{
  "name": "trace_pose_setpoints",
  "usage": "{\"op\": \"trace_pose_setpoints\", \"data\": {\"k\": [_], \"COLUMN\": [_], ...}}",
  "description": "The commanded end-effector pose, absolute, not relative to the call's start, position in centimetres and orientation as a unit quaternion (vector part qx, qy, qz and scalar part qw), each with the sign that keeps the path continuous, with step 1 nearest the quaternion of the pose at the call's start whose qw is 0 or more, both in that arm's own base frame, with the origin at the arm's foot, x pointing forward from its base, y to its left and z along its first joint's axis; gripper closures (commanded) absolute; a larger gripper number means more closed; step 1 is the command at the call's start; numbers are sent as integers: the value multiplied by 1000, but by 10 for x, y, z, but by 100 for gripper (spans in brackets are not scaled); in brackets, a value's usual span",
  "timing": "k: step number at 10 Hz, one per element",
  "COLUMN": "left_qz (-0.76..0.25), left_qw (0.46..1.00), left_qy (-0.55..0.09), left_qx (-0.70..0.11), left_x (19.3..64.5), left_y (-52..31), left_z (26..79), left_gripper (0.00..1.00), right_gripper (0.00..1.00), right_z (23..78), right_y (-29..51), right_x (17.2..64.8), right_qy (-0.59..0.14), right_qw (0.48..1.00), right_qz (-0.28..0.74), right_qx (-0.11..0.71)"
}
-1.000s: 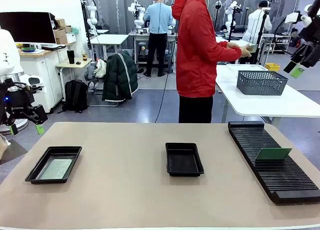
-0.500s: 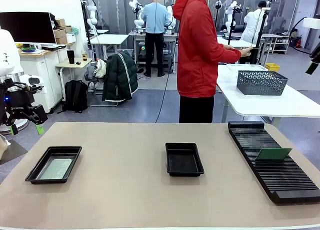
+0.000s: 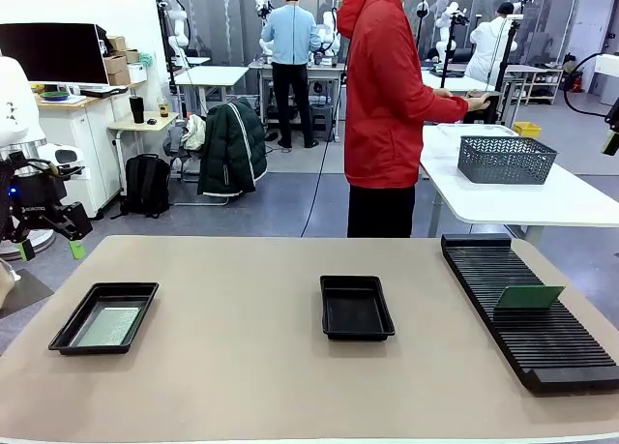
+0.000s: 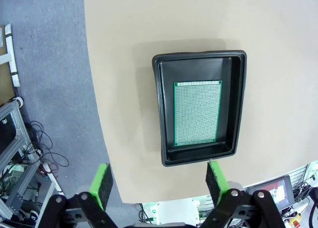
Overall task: Inspect and transfer BCBs to ESD trays.
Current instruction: Pick up the Blank PCB from the PCB Rack and place it in the right ESD tray.
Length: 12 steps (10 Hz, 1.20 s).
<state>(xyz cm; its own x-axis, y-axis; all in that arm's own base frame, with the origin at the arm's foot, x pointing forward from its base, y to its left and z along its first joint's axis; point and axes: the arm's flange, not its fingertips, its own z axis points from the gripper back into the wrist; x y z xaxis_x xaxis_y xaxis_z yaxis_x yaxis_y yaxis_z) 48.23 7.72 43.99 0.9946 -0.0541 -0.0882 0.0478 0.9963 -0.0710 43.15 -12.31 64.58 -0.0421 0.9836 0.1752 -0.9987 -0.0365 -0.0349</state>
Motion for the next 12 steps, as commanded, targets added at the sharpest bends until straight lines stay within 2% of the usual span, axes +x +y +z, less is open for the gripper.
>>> {"op": "trace_pose_setpoints", "data": {"k": [1,9,12], "left_qz": [-23,-23,-23], "left_qw": [998,998,998], "left_qy": [41,41,41], "left_qx": [-36,-36,-36], "left_x": [481,481,481], "left_y": [78,78,78], "left_z": [438,438,438], "left_gripper": [0,0,0], "right_gripper": [0,0,0], "right_z": [650,649,608], "right_y": [-122,-123,-121], "right_x": [431,431,425], "right_qy": [-81,-76,-97], "right_qw": [695,691,669], "right_qz": [712,717,736], "right_qx": [56,49,34]}}
